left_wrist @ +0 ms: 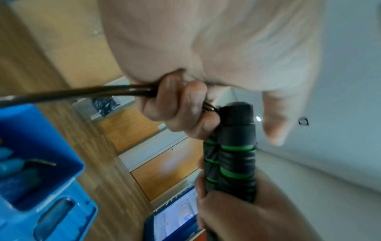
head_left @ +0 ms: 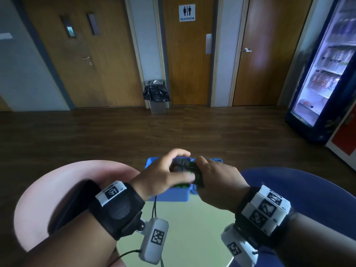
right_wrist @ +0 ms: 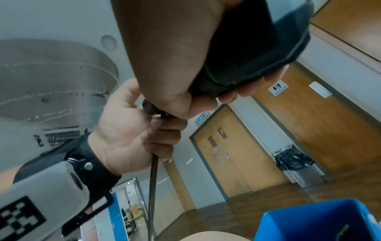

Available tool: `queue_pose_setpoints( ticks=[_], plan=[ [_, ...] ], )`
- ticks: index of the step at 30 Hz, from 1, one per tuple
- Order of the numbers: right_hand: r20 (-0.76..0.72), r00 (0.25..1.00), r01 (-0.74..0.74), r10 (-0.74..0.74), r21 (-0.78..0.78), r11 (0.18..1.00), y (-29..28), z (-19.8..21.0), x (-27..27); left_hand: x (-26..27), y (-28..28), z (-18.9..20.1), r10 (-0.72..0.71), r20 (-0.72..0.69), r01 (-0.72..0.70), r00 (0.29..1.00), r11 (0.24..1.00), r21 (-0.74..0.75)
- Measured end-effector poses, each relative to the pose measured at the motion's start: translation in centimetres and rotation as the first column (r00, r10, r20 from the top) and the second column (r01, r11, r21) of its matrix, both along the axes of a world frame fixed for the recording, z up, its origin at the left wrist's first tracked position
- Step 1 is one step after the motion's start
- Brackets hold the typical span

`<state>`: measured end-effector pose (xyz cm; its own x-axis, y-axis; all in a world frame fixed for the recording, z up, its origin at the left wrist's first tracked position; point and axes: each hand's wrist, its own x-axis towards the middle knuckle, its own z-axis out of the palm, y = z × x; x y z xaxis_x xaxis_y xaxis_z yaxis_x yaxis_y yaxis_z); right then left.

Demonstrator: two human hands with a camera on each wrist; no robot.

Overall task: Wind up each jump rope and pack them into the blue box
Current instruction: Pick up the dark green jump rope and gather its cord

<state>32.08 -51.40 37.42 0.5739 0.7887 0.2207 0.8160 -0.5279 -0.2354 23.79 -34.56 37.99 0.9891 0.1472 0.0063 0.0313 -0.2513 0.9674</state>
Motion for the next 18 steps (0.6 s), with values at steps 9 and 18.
queue_pose_setpoints(
  ticks=[9,18],
  plan=[
    [-0.324,0.944,0.112,-0.068,0.121,0.986,0.8,-0.6,-1.1,1.3,-0.2,-0.2,0.238,-0.259,-0.262,0.936,0.963,-0.062],
    [-0.889,0.403,0.310,0.216,0.355,0.882,0.3,1.0,-0.8,1.4,-2.7,0.1,0.211,0.055,-0.182,0.976,0.926,-0.332]
  ],
)
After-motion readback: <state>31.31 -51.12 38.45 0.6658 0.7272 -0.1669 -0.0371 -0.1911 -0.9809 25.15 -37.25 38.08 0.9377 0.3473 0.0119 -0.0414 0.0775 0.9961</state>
